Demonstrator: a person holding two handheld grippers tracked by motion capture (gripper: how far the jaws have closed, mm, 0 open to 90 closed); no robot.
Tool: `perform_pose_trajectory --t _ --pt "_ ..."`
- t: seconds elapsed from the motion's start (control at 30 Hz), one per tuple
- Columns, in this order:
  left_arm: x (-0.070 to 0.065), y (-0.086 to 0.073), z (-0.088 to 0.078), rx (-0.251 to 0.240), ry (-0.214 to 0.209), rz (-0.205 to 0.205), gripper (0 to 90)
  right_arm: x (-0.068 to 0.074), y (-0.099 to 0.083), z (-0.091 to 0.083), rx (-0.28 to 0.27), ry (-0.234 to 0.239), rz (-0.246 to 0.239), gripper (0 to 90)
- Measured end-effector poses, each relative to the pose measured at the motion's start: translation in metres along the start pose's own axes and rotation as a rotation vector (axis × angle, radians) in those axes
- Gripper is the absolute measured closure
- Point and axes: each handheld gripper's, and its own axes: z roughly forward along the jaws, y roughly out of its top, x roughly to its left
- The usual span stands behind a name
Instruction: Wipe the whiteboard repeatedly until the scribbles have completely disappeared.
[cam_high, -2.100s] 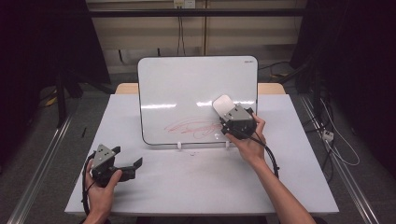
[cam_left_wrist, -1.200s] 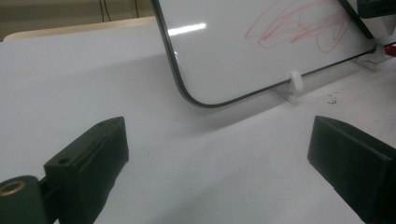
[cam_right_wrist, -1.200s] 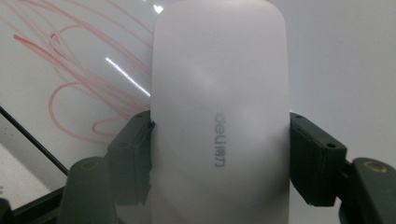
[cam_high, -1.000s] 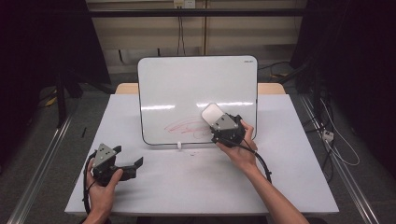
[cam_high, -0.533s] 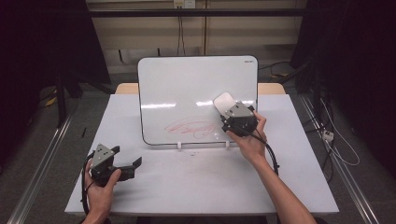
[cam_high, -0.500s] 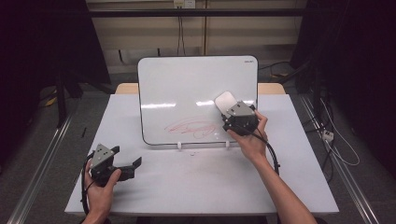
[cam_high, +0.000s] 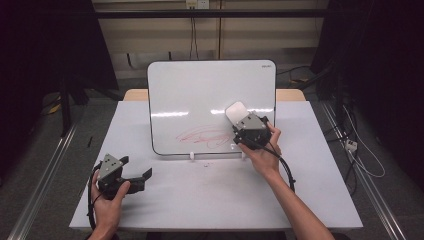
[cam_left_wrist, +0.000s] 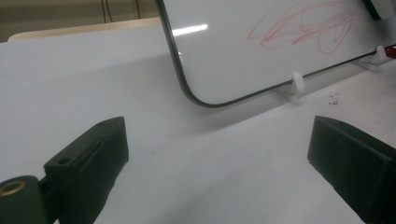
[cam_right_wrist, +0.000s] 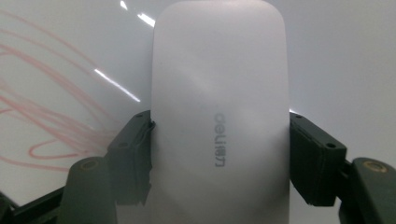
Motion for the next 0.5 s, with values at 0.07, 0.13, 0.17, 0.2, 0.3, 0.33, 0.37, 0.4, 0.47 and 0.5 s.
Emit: perform_pose_trajectory --t 0.07,0.13,0.17,0.2,0.3,0.33,0.37,0.4,0.47,0.5 --pt "0.000 0.000 0.000 -0.004 -0.003 -0.002 5.2 0.006 0.001 0.000 0.001 0.010 -0.012 32.0" --pt "0.000 0.000 -0.001 -0.001 -0.002 0.008 5.2 0.015 0.001 0.001 0.001 0.025 -0.032 32.0" --pt "0.001 0.000 -0.001 -0.001 -0.001 0.008 5.2 0.019 0.001 0.001 0.002 0.030 -0.043 32.0" --pt "0.001 0.000 -0.001 0.001 0.000 0.010 5.2 0.023 0.001 0.001 0.004 0.038 -0.048 32.0" --pt "0.001 0.000 -0.001 0.002 -0.003 0.006 5.2 0.036 0.001 0.002 0.009 0.071 -0.083 32.0" --pt "0.000 0.000 -0.001 0.000 -0.003 0.007 5.2 0.040 0.001 0.002 0.010 0.085 -0.088 32.0" --pt "0.000 0.000 -0.001 -0.003 -0.003 0.007 5.2 0.044 0.001 0.002 0.012 0.088 -0.100 32.0" --pt "0.001 0.000 -0.001 -0.005 -0.005 0.005 5.2 0.046 0.001 0.002 0.012 0.080 -0.110 32.0" --pt "0.001 0.000 -0.001 -0.004 -0.003 0.003 5.2 0.043 0.001 0.002 0.016 0.096 -0.101 32.0" --pt "0.001 0.000 -0.001 0.000 0.001 0.004 5.2 0.042 0.002 0.002 0.017 0.099 -0.103 32.0"
